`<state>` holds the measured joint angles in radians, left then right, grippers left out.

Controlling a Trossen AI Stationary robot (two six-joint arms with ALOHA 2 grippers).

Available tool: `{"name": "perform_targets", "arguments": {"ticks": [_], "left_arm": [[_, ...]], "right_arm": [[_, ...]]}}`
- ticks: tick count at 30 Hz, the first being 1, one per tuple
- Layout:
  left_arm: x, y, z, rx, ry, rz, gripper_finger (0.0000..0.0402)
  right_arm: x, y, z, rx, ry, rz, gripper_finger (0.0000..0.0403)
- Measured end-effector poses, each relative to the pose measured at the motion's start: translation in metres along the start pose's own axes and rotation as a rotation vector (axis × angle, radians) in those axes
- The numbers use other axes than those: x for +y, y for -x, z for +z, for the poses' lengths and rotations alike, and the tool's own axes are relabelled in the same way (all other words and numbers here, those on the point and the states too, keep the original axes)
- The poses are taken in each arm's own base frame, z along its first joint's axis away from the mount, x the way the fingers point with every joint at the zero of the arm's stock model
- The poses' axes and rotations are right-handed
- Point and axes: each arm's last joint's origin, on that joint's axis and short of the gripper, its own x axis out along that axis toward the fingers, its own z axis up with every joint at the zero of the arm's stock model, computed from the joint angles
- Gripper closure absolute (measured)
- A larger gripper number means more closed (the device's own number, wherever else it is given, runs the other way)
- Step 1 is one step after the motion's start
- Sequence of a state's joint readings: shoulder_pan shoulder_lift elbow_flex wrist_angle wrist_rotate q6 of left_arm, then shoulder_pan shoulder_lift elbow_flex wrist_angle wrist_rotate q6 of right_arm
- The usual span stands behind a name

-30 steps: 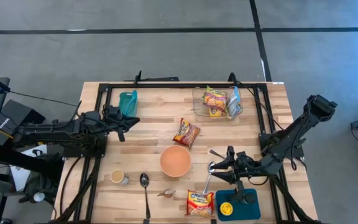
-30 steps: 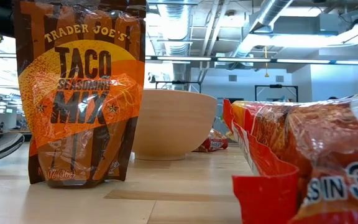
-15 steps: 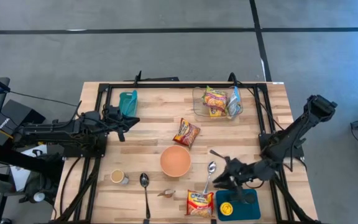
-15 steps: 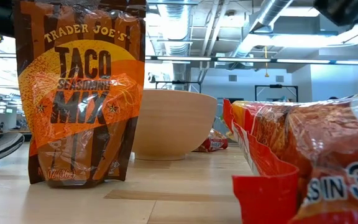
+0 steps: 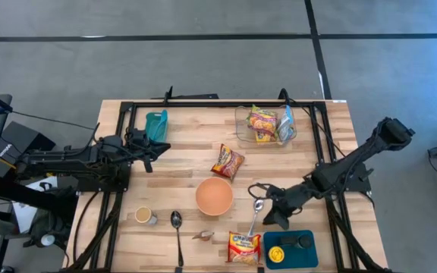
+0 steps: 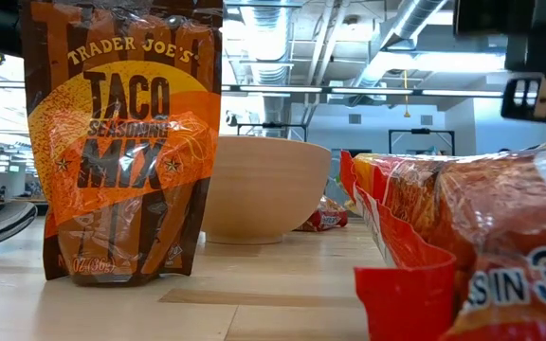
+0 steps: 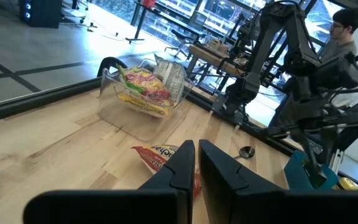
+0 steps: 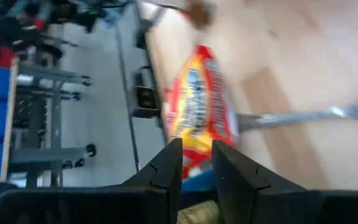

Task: Pick & Place Food Item
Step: Put the orange noodle pack into the transparent bin

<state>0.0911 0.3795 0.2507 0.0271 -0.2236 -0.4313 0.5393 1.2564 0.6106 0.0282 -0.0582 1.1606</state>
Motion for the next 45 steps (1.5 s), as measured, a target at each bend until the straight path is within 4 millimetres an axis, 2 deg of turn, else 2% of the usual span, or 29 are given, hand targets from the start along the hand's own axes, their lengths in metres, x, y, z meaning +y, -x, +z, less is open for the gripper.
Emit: {"name": "perform_targets", "arguments": {"ticks": [11, 19, 27, 31, 35, 45], "left_arm": [[0.000, 0.000, 0.000, 0.000, 0.000, 0.000, 0.0385], [0.000, 0.000, 0.000, 0.000, 0.000, 0.000, 0.0385], [0.000, 0.000, 0.000, 0.000, 0.000, 0.000, 0.0385], [0.000, 0.000, 0.000, -0.003, 0.001, -0.001, 0.0385], [0.000, 0.000, 0.000, -0.003, 0.001, -0.002, 0.0385], [0.000, 0.000, 0.000, -0.003, 0.001, -0.002, 0.0385]], "right_arm": [[-0.010, -0.006, 0.003, 0.089, -0.092, -0.042, 0.0322], [-0.016, -0.034, 0.003, 0.109, -0.098, -0.070, 0.0314], [-0.006, -0.055, 0.012, 0.188, -0.062, -0.048, 0.0260], [-0.007, -0.065, 0.010, 0.246, -0.070, -0.054, 0.0228], [-0.013, -0.073, 0.008, 0.275, -0.078, -0.077, 0.0213], [-0.013, -0.073, 0.007, 0.288, -0.083, -0.074, 0.0228]]}}
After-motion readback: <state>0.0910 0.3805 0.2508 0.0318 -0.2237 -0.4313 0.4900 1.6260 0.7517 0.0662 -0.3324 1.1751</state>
